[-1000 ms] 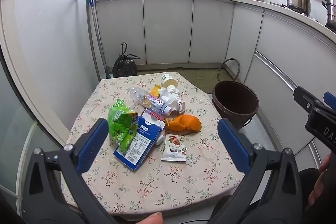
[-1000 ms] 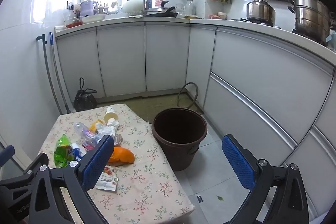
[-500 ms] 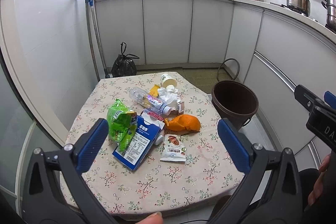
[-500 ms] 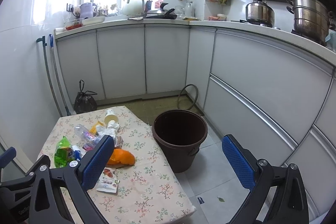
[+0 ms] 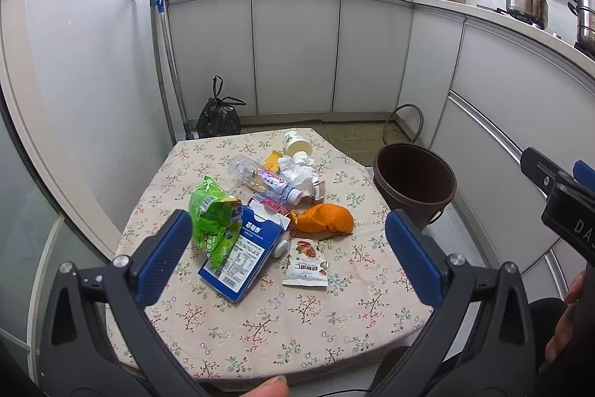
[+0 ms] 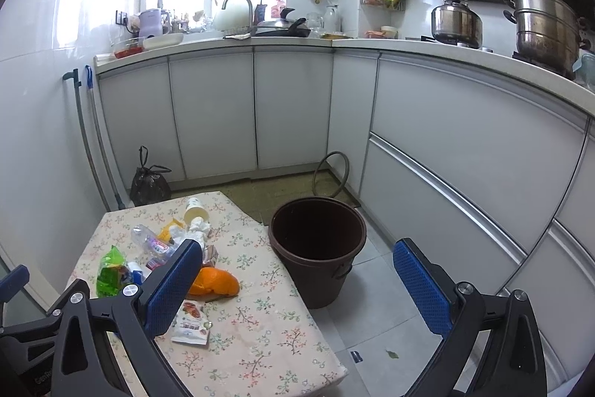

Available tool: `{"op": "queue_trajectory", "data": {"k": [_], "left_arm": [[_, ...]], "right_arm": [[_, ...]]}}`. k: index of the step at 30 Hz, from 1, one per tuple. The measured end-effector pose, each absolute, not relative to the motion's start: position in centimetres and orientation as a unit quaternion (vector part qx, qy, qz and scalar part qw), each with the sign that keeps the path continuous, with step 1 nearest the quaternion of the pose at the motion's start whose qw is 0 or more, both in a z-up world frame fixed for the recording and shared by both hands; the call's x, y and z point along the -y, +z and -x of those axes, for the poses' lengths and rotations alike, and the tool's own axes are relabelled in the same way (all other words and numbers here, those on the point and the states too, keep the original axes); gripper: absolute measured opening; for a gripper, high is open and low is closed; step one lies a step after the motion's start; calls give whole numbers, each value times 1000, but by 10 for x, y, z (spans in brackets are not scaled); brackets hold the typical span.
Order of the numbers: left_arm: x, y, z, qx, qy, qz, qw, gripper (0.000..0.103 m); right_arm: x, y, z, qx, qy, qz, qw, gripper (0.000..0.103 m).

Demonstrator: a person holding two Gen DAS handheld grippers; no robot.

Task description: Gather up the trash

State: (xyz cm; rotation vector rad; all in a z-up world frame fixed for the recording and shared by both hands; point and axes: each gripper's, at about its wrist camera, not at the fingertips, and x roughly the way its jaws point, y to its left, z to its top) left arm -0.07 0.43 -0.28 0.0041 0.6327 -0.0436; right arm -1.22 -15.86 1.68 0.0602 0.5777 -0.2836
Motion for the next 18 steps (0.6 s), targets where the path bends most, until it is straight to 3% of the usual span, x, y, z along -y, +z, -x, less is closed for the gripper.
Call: {"op": "queue_trajectory", "data": {"k": [18], "left_arm": [[-4,-2,2,-311,-22,-2,950,103]], "right_arm": [[159,17,13,-281,-142,-31,948,103]]}}
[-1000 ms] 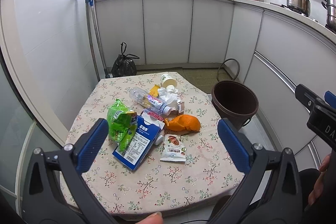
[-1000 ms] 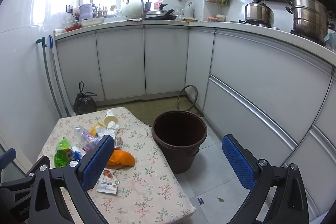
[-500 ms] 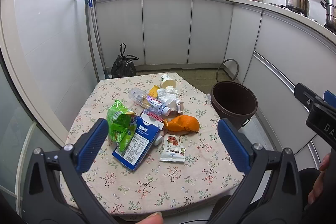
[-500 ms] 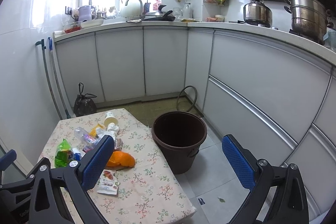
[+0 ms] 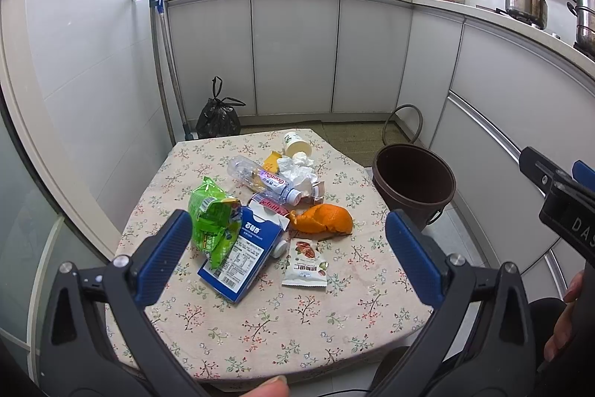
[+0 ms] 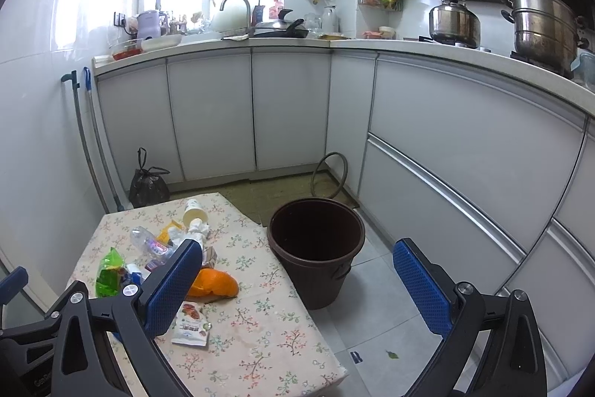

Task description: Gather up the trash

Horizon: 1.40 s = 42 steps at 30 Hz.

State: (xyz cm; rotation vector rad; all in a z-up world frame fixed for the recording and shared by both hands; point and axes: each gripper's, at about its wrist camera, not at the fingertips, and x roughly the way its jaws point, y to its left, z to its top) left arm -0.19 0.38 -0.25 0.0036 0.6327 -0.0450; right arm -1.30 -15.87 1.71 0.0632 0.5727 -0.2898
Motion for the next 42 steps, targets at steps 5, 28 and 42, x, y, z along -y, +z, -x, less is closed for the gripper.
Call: {"op": "queue_trajectory", "data": {"k": [5,28,42], "left_arm": [[-3,-2,2,-311,-22,-2,950,103],[-1,0,4,-308,-21,-4,951,103],[-36,-1,-39,-329,-4,11,944,103]], "right_arm": [[159,17,13,-281,-143,-31,948,103],[159,18,11,-283,-142,-30,948,103],[157,18,-25,-301,-53,-19,952,103]]}}
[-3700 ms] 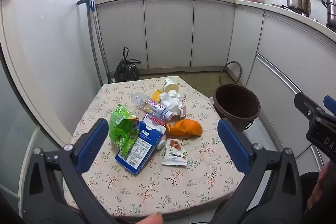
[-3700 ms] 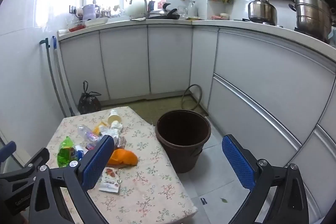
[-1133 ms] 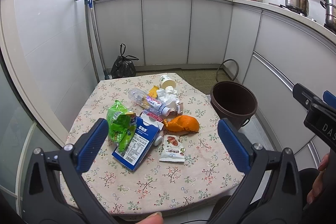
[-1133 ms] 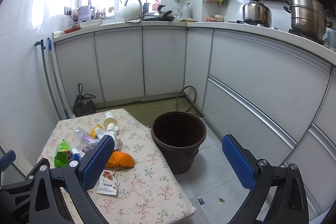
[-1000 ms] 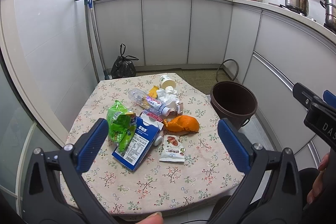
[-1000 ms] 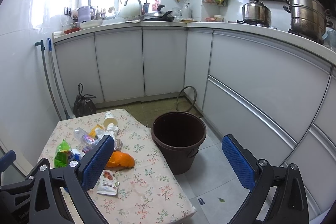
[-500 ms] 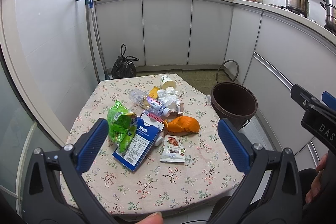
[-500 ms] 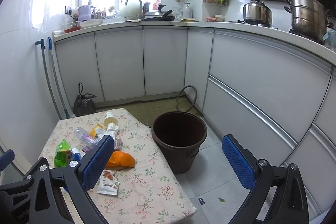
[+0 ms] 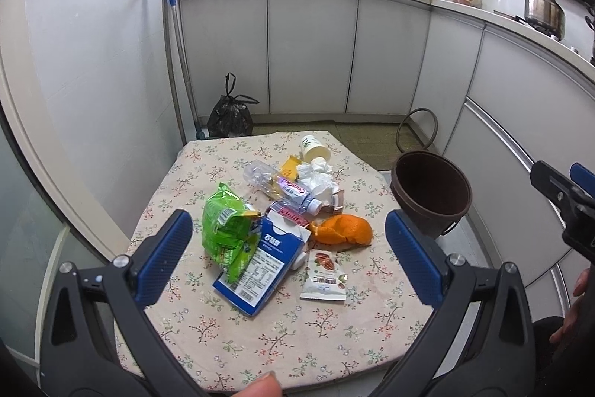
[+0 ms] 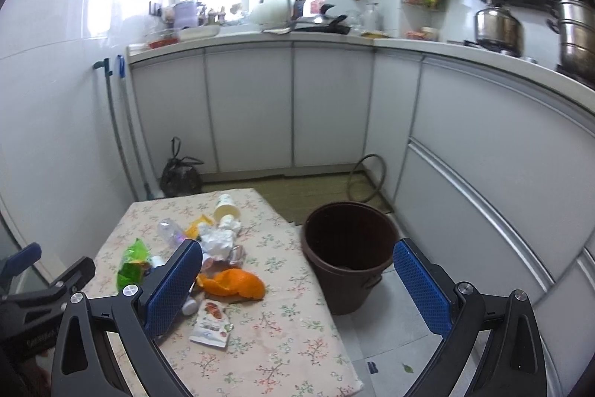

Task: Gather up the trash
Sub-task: 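Reach the left tool to the green snack bag and close on it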

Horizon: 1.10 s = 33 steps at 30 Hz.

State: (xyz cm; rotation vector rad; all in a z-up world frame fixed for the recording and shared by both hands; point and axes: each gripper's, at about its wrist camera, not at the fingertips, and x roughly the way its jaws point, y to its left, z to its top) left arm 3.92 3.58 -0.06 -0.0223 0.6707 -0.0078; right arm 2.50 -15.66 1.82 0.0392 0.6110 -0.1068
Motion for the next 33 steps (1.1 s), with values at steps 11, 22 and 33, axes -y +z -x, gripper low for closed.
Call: {"op": "queue_trajectory", "data": {"k": [11,22,33], "left_arm": [[-70,-78,-129,-487,-40,6,873,103],[-123,-137,-168,-527,-22,52,848,102],[-95,-157,-200,-487,-69,-82,867,93]], "right_arm": [[156,-22,-125,-424,46,-57,903,103],[144,-118,-179,-509,66,-39,857,103],[129,-157,-212,-556,90,-81,822,103]]}}
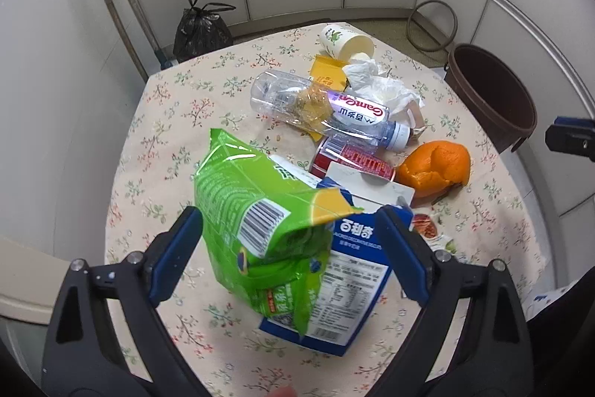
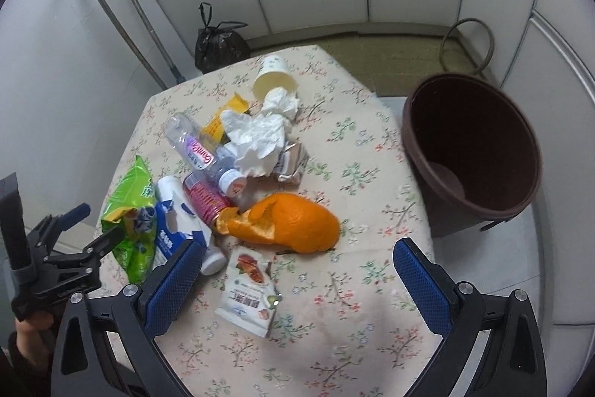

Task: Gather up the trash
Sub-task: 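Reach the left tool to the green snack bag and close on it, then grasp the clear water bottle with the right tool while the left tool holds the green bag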

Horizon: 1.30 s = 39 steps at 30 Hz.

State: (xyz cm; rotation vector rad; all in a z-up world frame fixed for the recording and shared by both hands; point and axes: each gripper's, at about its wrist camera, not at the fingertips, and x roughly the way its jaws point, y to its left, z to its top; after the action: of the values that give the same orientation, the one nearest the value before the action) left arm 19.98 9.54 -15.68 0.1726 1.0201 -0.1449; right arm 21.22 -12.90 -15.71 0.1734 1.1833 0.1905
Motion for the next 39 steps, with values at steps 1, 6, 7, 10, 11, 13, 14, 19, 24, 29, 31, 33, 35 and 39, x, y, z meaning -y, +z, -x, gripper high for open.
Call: {"op": "queue_trajectory", "data": {"k": [1,6,7,10,11,13,14,19,24,29,31,33,35,39], "left_arm": [[-96,-158,-201,-489,-70,-87,865,90],[-109,-180,-211,-531,-66,-63,842,59],[-109,-181,-211,-531,-66,-60,843,55],[-112,-181,-209,-531,-62,-53,844,44],[-113,-180,-209,-529,-59,-52,845,36],[-115,-176,-206,-523,-50,-56,849,30],[-115,-173,-206,-519,-49,-52,851,28],[-122,-148,-197,-484,-36,-35,874,22],[-132,-123,-187,-443,-16,-17,896,21],[-146,-112,-186,-419,15,7,908,21],[-152,-111,-187,-417,24,20,908,20],[-157,-113,-189,-420,28,31,907,20],[-161,-116,-191,-424,29,36,904,21],[-164,-120,-190,-429,31,38,902,21]], "right_arm": [[126,-158,-213,-557,92,-80,822,103],[118,-161,-216,-558,91,-64,822,103],[117,-162,-217,-560,92,-63,821,103],[118,-165,-218,-563,91,-64,819,103],[118,-166,-219,-565,90,-64,818,103],[117,-168,-220,-567,87,-63,817,103],[117,-169,-220,-568,87,-63,816,103],[117,-177,-225,-577,82,-58,810,103],[113,-186,-239,-578,91,-60,808,103],[80,-180,-260,-557,135,-35,819,90],[57,-180,-269,-554,163,-17,816,86],[27,-181,-279,-547,189,18,815,81],[4,-186,-289,-543,203,45,813,78],[-24,-204,-308,-534,208,65,817,78]]}}
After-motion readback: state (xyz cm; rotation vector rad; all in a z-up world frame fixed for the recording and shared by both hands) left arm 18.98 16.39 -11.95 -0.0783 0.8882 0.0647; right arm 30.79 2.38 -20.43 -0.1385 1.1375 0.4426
